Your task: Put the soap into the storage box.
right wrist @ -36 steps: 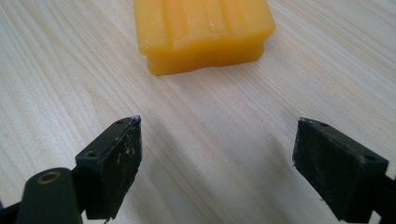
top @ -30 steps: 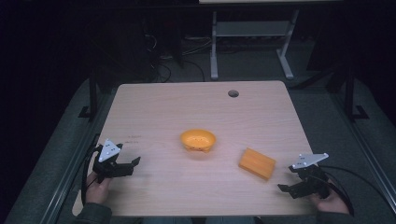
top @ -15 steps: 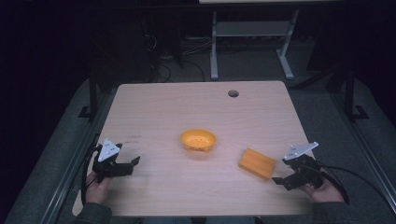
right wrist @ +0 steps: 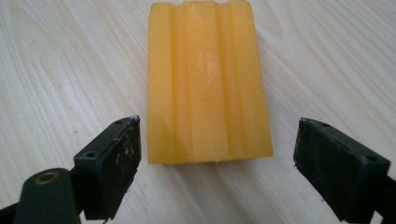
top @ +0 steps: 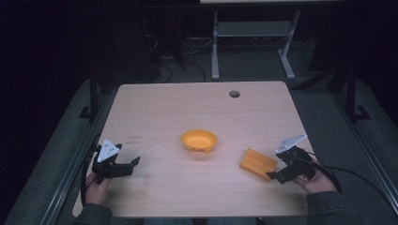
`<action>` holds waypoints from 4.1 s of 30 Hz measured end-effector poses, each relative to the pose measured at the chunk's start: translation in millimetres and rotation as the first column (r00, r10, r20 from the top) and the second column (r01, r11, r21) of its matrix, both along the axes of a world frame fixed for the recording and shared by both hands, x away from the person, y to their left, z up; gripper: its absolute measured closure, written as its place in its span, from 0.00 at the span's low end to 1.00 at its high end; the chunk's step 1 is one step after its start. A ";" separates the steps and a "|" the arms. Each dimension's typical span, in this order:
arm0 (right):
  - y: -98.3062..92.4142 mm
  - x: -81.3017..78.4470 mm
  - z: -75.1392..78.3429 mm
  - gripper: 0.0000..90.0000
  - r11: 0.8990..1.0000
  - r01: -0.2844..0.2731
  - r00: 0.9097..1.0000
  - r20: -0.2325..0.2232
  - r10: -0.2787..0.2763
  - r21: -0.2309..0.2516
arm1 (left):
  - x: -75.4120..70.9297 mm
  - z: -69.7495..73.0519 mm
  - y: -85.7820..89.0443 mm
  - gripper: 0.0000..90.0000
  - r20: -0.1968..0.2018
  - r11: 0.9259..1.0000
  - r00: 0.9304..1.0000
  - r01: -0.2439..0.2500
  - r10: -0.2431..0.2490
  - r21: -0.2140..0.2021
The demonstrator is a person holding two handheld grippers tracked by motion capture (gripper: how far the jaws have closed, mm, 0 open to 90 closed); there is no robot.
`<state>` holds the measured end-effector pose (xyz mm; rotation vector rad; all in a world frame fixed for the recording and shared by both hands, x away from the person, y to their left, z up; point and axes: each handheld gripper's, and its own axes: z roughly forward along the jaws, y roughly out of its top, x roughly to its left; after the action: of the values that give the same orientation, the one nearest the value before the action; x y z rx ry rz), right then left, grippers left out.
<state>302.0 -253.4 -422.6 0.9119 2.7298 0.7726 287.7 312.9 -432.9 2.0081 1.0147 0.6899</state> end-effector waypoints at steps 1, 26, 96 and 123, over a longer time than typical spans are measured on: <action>1.2 1.4 0.5 0.16 1.000 -0.002 1.000 -0.002 0.002 -0.003 | 0.3 0.0 0.3 0.16 0.004 1.000 1.000 0.002 -0.002 0.000; 38.7 27.2 -7.5 0.16 0.995 -0.076 0.996 -0.045 0.073 -0.065 | 0.5 0.5 0.6 0.16 0.005 1.000 1.000 0.002 -0.002 -0.013; 83.9 62.4 11.7 0.23 0.980 -0.188 0.981 -0.054 0.184 -0.069 | 0.3 2.1 2.8 0.16 0.009 1.000 1.000 -0.005 0.005 -0.023; 111.5 81.6 30.6 0.23 0.967 -0.246 0.969 -0.038 0.243 -0.074 | 0.3 2.2 3.3 0.16 0.009 1.000 1.000 -0.007 0.007 -0.027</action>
<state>383.6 -142.0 -392.0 0.5809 2.9109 0.6898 288.0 316.2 -430.6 1.9771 1.0210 0.6848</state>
